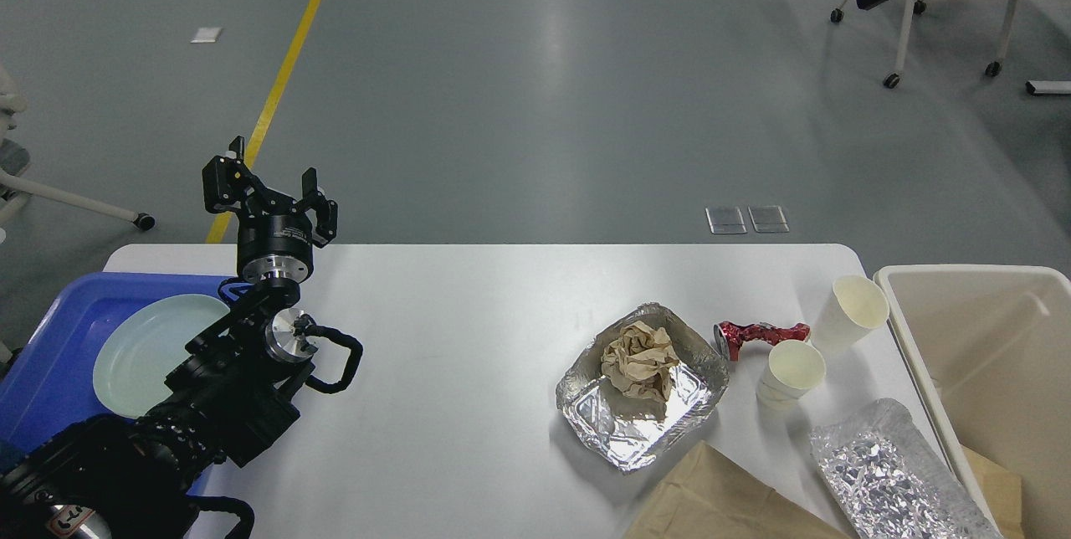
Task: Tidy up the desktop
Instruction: 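Raise the right gripper high up away from the foil tray, then lower the right gripper onto the brown paper bag beside the foil tray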
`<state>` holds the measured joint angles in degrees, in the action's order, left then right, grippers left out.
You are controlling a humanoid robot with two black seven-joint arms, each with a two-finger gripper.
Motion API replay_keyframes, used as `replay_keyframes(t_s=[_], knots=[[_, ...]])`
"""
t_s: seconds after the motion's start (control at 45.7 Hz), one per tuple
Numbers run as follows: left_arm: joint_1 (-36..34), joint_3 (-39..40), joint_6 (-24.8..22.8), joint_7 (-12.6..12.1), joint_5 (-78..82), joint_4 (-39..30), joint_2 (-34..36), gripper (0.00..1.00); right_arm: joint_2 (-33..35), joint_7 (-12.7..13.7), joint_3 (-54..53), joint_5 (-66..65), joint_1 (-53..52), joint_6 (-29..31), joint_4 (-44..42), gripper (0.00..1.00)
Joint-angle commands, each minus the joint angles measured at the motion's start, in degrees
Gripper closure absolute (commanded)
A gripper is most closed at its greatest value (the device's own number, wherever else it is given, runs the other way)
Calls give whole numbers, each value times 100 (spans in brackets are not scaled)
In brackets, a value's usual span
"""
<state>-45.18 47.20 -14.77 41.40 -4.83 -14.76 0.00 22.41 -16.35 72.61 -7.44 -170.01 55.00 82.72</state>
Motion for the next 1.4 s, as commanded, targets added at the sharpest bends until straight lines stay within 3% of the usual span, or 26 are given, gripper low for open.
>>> replay_keyframes(t_s=[0.0,0.919,1.116,1.379], knots=[[0,0,0,0,0,0,0,0,44,0,-19,6,82,0,-71,0],[0,0,0,26,0,0,0,0,18,0,-247,-11,960,0,-774,0],[0,0,0,26,0,0,0,0,0,27,-327,-29,2023,0,-1231,0],[0,0,0,26,0,0,0,0,-299,18,-537,-29,3991,0,-2584,0]])
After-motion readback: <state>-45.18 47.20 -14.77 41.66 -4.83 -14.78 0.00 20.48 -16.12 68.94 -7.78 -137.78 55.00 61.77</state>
